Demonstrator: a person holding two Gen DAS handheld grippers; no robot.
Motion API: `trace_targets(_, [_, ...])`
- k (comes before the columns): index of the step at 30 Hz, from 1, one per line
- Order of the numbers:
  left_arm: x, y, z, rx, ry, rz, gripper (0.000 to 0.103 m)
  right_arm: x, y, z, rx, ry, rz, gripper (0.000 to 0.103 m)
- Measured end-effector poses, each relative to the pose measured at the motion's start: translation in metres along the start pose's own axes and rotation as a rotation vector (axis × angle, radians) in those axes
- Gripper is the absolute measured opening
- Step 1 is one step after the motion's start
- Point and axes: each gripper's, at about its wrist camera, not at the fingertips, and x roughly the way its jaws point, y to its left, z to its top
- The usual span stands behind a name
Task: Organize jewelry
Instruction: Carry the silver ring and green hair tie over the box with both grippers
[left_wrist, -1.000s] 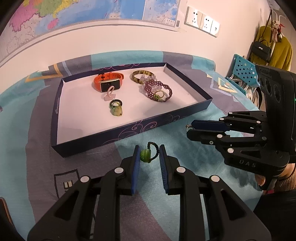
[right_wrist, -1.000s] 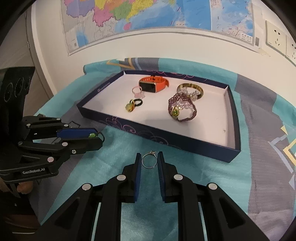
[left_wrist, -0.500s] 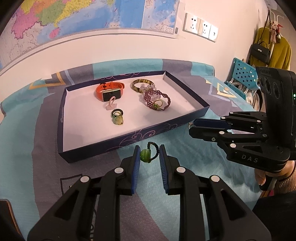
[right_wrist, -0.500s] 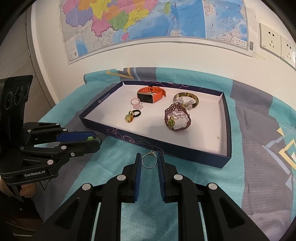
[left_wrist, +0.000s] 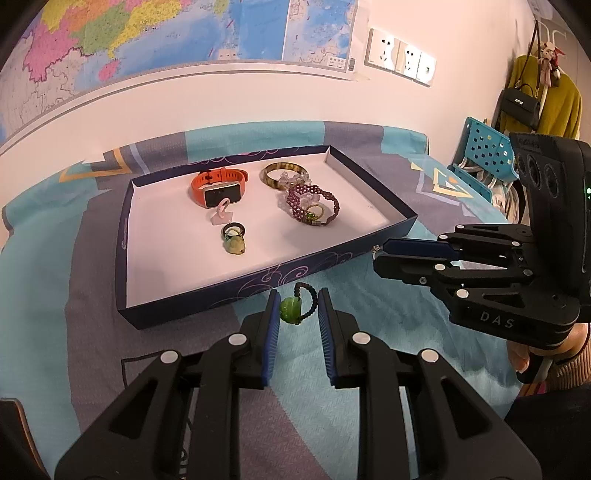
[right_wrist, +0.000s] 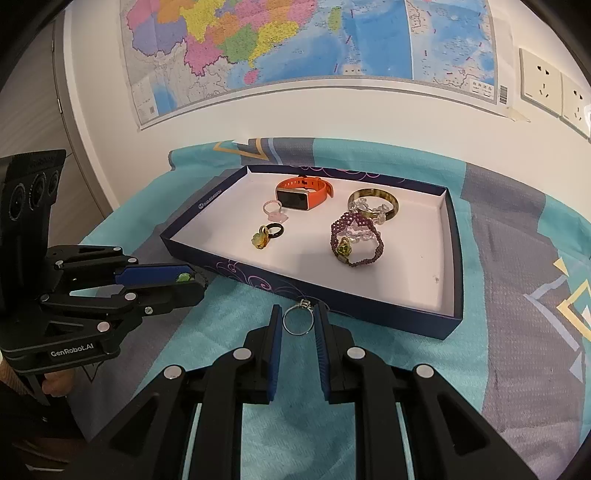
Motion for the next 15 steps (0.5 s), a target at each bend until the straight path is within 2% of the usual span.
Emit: trace_targets(15, [-0.0008, -0.0001, 0.0019, -0.001, -0.002, 0.001, 0.021, -0.0002, -0.0005, 0.002, 0.0, -0.007, -0.001, 0.016])
